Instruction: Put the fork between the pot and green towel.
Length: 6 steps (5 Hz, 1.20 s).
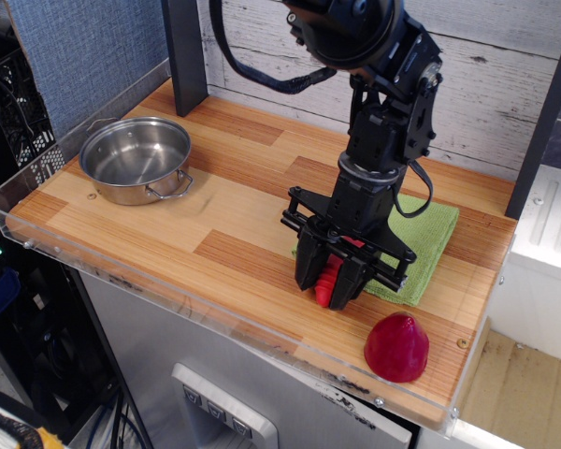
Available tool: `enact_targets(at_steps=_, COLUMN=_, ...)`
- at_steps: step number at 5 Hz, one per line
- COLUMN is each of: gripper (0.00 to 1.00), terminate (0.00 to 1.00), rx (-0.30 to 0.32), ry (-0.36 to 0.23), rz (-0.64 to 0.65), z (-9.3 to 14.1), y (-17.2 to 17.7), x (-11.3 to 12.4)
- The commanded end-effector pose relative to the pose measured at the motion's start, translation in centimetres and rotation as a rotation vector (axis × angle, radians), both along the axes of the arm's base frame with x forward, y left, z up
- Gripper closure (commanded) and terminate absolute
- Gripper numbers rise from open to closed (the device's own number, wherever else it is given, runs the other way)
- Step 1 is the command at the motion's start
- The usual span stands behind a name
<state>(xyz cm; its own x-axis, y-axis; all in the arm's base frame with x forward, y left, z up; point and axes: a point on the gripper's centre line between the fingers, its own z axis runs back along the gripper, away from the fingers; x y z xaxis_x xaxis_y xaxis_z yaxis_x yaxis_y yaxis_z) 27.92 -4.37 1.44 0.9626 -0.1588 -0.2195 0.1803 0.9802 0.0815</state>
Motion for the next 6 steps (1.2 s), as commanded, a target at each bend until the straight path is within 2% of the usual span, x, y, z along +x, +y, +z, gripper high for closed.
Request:
enact_targets(at_steps=1, gripper=1.00, terminate=0.00, rx=0.000, ry=-0.242, rz=0.007, z=9.7, y=0.8, x=0.7)
enact_targets(at_steps=2, gripper=1.00, terminate=0.00, rx=-0.001, ry=-0.253, rz=0.074, z=11.4, y=3.2, x=0.5)
enact_targets(at_steps=4, gripper=1.00, terminate=0.00, rx=-0.021, ry=-0.132, rz=0.092, z=9.2, y=9.4, x=0.6)
enact_targets(at_steps=5, gripper=1.00, terminate=0.00, rx=-0.042, ry=-0.072, rz=0.076, z=7.1, y=12.2, x=1.8)
enact_targets(at_steps=6, gripper=1.00, terminate=0.00, rx=-0.053, ry=-0.027, rz=0.028, z=4.7, y=12.7, x=3.4)
